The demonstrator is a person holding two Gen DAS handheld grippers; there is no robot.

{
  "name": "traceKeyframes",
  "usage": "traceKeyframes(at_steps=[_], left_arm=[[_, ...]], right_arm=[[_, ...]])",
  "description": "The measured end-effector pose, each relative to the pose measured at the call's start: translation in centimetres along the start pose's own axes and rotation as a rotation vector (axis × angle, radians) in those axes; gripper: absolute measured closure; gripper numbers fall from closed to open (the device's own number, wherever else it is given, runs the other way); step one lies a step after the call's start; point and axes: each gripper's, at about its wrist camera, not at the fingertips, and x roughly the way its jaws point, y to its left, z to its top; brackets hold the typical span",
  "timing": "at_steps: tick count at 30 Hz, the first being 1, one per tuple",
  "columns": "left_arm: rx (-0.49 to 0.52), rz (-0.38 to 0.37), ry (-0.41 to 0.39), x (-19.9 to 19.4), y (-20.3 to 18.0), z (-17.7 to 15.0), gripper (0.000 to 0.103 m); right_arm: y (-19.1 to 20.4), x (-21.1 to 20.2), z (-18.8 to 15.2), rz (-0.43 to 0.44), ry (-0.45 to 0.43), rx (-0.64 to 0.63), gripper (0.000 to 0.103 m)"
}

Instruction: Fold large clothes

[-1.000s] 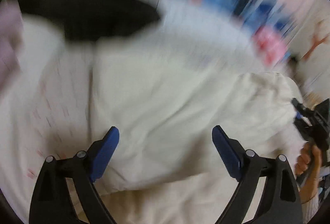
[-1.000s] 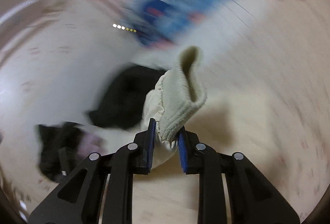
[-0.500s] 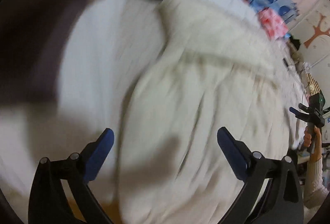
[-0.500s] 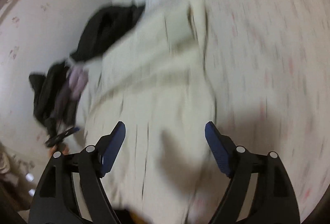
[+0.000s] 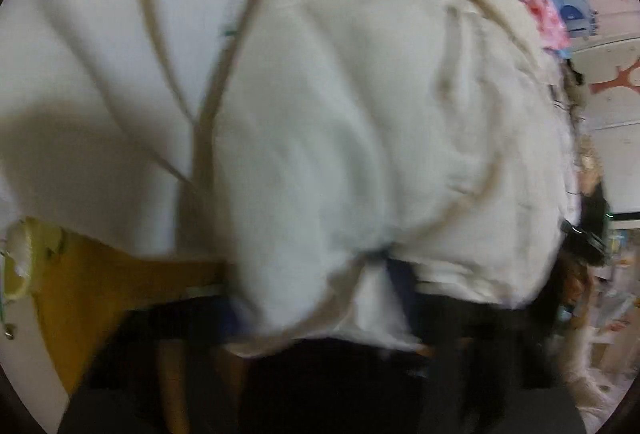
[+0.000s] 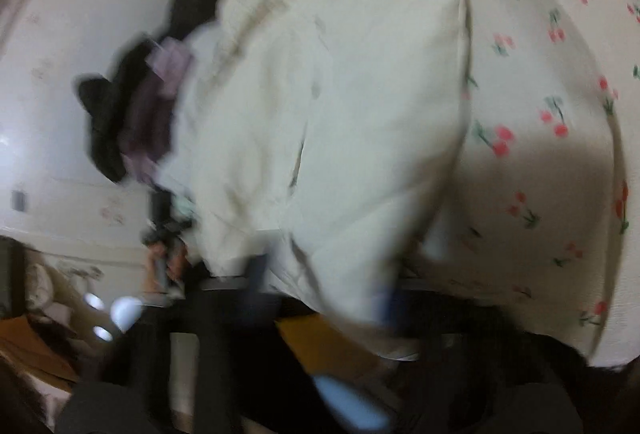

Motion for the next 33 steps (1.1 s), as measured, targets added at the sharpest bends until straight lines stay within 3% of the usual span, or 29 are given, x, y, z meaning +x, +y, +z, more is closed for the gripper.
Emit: traceKeyframes(at_steps=[1, 3, 8, 12, 14, 15, 17, 19, 20, 22, 23, 24, 26, 28, 33], left_arm=[[0.018, 0.011, -0.012, -0.7, -0.8, -0.2, 0.08], [0.051, -0.037, -0.063, -3.3, -3.2, -0.7, 0.086], [0.146, -0.187, -0.275, -12.5, -10.1, -1.3, 0.089], [0.233, -0.269, -0.377, -19.2, -14.2, -3.6, 0.089], [0.282, -0.263, -0.366, -20.4, -14.7, -5.8, 0.089], [0.31, -0.245, -0.333, -20.2, -14.8, -6.8, 0.089], [0.367, -0.182, -0.237, -18.8, -14.1, -8.7, 0.086], [0.346, -0.128, -0.13, -16.5, -11.4, -10.5, 0.085], [0.312, -0.112, -0.106, -16.1, -9.7, -11.2, 0.085], [0.2, -0.086, -0.145, -17.2, -5.5, -11.5, 0.085], [0.151, -0.079, -0.184, -18.1, -4.3, -10.7, 0.085], [0.114, -0.085, -0.237, -19.2, -3.3, -9.6, 0.083], [0.107, -0.102, -0.307, -19.7, -4.0, -6.2, 0.068], [0.124, -0.116, -0.337, -17.9, -6.1, -2.7, 0.035], [0.146, 0.005, -0.32, -7.4, -10.7, 11.1, 0.031]], right_arm=[[1.3, -0.6, 0.5, 0.021, -0.044, -0.038, 0.088], [3.9, -2.1, 2.1, 0.068, -0.117, -0.08, 0.091], [11.9, -9.6, 6.5, 0.142, -0.306, -0.208, 0.092], [13.8, -15.5, 6.0, 0.128, -0.35, -0.256, 0.092], [12.9, -17.9, 4.3, 0.097, -0.331, -0.267, 0.092], [11.8, -18.5, 2.9, 0.066, -0.267, -0.274, 0.092], [9.2, -19.2, 0.5, -0.036, -0.144, -0.273, 0.091], [5.2, -19.4, -2.7, -0.137, -0.051, -0.214, 0.088], [3.5, -20.2, -3.5, -0.153, -0.054, -0.176, 0.087], [1.0, -22.8, -3.3, -0.119, -0.13, -0.116, 0.083], [0.4, -23.8, -1.8, -0.105, -0.185, -0.103, 0.07], [0.4, -24.0, -0.5, -0.097, -0.216, -0.102, 0.049], [1.2, -22.0, 4.6, -0.056, -0.244, -0.154, 0.026], [1.5, -18.3, 10.0, -0.033, -0.218, -0.192, 0.019], [-2.7, -8.6, 22.5, -0.184, -0.168, -0.115, 0.019]])
